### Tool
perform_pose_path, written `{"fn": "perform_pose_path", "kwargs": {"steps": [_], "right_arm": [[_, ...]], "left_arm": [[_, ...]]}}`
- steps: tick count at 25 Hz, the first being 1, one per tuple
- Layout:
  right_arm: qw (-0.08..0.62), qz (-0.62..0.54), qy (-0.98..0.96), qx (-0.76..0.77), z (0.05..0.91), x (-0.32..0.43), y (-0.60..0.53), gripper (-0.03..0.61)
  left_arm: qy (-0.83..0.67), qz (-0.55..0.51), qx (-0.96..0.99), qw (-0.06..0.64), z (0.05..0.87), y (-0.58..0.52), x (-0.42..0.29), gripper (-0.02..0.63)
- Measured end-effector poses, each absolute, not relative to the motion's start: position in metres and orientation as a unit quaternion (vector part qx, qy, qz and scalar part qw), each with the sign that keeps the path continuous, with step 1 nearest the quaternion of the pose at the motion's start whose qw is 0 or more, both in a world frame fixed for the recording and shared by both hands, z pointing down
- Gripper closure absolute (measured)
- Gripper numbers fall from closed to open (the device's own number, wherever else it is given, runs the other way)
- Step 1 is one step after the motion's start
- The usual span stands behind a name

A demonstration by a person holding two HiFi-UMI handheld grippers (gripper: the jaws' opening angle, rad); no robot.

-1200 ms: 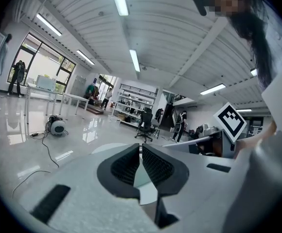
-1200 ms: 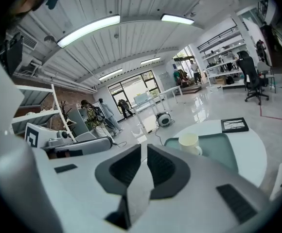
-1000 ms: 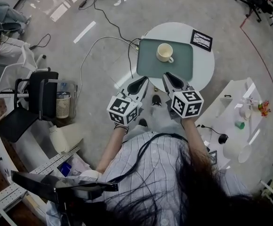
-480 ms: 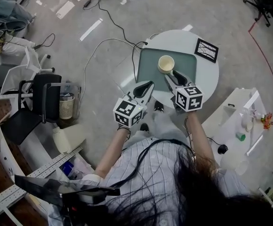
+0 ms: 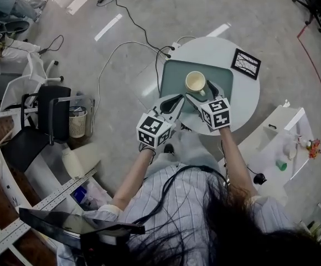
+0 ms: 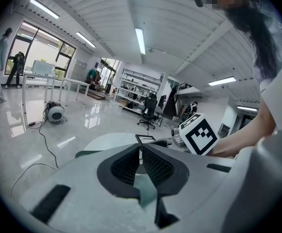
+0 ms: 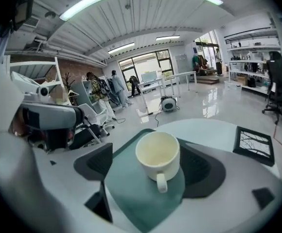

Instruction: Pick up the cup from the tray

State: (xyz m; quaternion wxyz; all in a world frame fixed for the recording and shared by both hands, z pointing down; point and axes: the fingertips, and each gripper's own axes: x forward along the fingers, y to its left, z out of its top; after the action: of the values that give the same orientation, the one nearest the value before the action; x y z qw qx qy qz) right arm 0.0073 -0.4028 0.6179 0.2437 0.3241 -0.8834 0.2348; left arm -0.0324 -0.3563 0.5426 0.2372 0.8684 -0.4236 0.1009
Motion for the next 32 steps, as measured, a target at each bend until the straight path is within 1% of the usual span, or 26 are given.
{"fn": "perform_pose_path", "kwargs": {"steps": [3, 10, 18, 24, 32], "right_arm": [[0.269, 0.235, -0.878, 0.319, 0.64, 0.009, -0.408, 0.175], [0.3, 0.24, -0.868, 0.315, 0.681, 0.004, -0.421, 0.17], [0.333, 0.212, -0.866, 0.307, 0.694, -0.006, -0.424, 0.17], [0.329, 0.217, -0.862, 0.319, 0.702, -0.01, -0.428, 0.172], [0.305, 0.214, -0.858, 0.352, 0.703, -0.003, -0.432, 0.172]], "left_arm": [[-0.422, 0.104, 0.867, 0.242, 0.546, -0.364, -0.031, 0.6], [-0.424, 0.11, 0.863, 0.253, 0.563, -0.375, -0.033, 0.6], [-0.422, 0.115, 0.861, 0.259, 0.565, -0.371, -0.031, 0.6], [-0.421, 0.119, 0.861, 0.259, 0.565, -0.368, -0.034, 0.6], [-0.428, 0.12, 0.858, 0.258, 0.564, -0.36, -0.041, 0.6]]}}
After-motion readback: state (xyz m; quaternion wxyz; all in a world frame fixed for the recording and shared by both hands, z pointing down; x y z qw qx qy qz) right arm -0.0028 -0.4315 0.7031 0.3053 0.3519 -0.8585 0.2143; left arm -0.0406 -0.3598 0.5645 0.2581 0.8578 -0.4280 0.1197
